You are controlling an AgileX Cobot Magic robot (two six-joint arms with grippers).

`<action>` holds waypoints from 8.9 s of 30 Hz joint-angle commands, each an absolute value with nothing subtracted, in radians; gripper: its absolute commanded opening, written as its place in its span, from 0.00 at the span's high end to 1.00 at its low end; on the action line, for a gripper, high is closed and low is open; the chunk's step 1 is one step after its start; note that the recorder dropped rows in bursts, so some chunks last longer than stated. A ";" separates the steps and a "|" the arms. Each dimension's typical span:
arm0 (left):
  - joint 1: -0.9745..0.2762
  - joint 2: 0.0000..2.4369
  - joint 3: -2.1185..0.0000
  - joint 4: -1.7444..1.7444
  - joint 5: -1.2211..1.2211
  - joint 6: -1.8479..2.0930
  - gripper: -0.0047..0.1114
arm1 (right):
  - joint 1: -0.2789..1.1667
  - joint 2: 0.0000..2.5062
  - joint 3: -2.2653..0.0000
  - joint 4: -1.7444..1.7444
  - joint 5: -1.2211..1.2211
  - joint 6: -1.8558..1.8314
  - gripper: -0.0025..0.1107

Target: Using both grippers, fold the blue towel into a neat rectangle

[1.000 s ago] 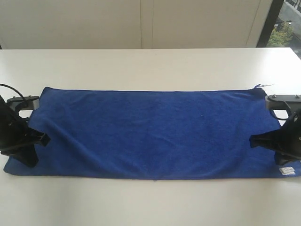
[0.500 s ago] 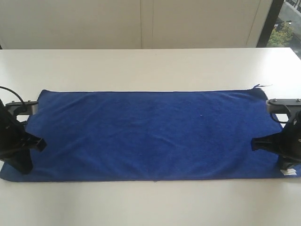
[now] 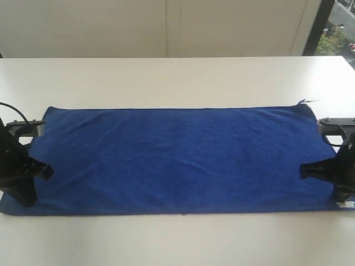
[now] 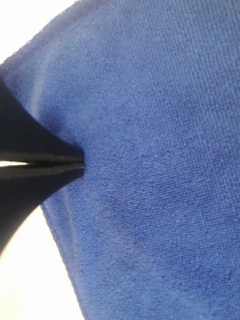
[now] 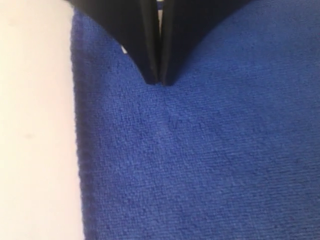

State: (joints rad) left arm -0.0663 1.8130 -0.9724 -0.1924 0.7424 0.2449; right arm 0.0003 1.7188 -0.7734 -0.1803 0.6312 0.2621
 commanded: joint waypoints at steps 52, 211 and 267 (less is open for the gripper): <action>-0.067 0.597 -0.861 -0.213 0.734 0.147 0.96 | 0.000 0.904 -0.769 -0.014 0.474 -0.026 0.98; -0.067 0.548 -0.807 -0.199 0.752 0.158 0.96 | 0.860 2.307 -1.923 -0.130 0.618 0.049 0.98; -0.067 0.548 -0.807 -0.199 0.752 0.159 0.96 | 0.348 2.370 -1.826 -0.160 0.890 -0.156 0.98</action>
